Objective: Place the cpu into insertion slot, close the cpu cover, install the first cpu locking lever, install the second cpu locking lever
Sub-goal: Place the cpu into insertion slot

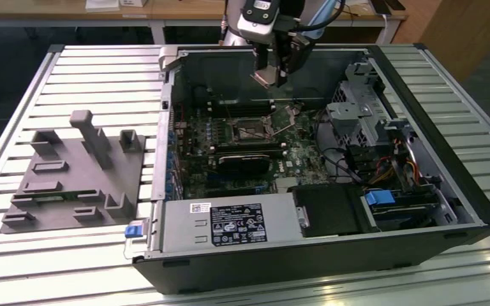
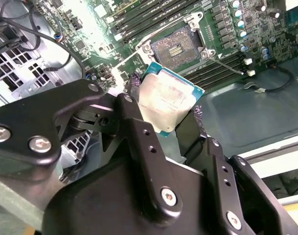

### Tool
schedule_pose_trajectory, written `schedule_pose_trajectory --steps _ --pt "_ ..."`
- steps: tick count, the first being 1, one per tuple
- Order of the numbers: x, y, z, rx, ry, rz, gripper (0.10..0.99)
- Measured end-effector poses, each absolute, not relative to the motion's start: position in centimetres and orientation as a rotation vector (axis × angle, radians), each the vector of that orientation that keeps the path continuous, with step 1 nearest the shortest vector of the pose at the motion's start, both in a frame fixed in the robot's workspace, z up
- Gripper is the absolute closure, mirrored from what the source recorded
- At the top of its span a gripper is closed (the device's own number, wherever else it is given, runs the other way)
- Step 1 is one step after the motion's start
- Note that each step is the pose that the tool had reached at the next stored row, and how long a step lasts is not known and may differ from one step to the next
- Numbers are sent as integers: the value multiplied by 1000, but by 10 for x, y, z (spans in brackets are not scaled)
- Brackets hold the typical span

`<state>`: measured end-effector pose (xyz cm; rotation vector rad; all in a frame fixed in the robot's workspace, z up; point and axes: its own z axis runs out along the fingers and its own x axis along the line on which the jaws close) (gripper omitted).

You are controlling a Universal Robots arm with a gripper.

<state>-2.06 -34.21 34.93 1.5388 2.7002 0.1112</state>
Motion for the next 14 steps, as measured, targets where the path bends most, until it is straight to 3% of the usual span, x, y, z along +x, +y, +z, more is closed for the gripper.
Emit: schedule_pose_trajectory --steps 14 --pt "-21 -342 349 1641 2635 106 545"
